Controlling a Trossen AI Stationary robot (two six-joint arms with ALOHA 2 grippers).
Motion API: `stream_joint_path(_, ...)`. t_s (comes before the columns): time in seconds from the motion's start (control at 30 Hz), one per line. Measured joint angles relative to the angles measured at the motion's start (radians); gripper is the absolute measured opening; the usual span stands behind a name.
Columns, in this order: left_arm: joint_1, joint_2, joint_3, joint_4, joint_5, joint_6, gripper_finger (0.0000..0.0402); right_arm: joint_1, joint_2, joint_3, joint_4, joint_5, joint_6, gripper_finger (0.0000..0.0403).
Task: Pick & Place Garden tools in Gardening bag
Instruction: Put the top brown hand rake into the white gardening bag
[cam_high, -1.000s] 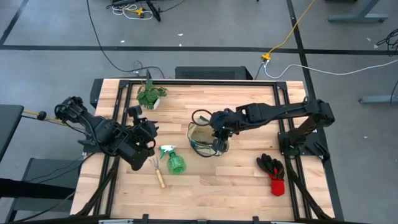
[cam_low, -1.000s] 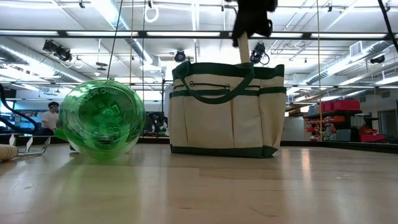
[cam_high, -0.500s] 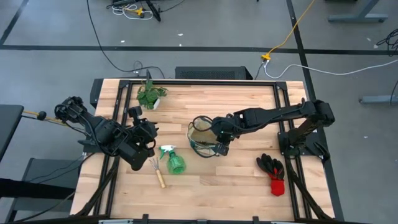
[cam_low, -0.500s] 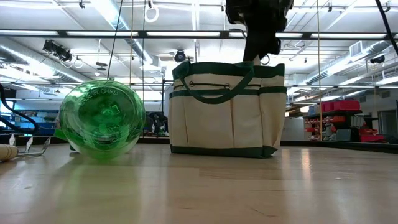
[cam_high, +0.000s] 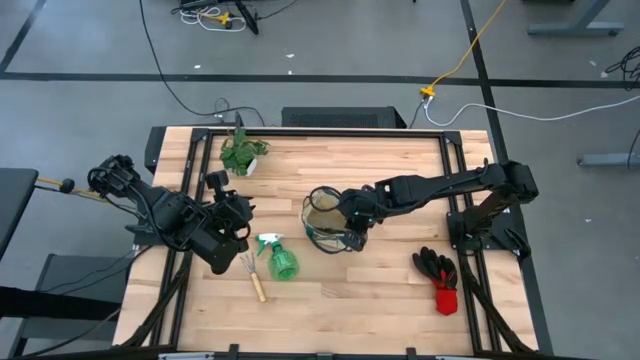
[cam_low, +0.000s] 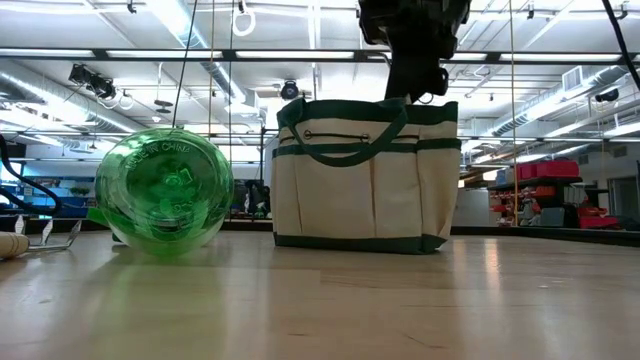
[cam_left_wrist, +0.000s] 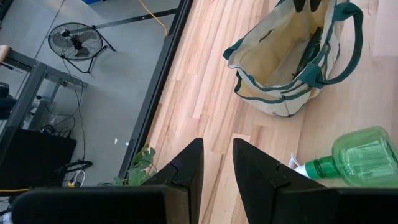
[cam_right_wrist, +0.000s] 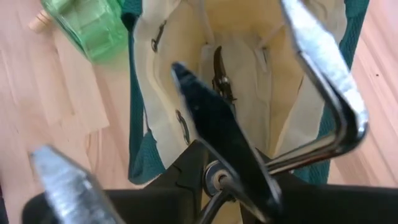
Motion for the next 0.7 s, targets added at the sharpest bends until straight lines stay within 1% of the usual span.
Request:
stream_joint_path(0.13, 0.000, 0.000, 0.000, 0.000, 0.000, 0.000, 0.0092, 0.000, 0.000, 0.000, 0.002, 0.001, 0.000, 0.0099)
stream_joint_path(0.23, 0.000, 0.000, 0.000, 0.000, 0.000, 0.000, 0.0092, 0.000, 0.000, 0.000, 0.001, 0.001, 0.000, 0.0109)
stream_joint_path(0.53, 0.000, 0.000, 0.000, 0.000, 0.000, -0.001, 0.0092, 0.000, 0.000, 0.000, 0.010, 0.003, -0.004, 0.0089)
stream_joint_path(0.7, 0.000, 0.000, 0.000, 0.000, 0.001, -0.001, 0.0092, 0.000, 0.000, 0.000, 0.064, 0.006, -0.027, 0.0081)
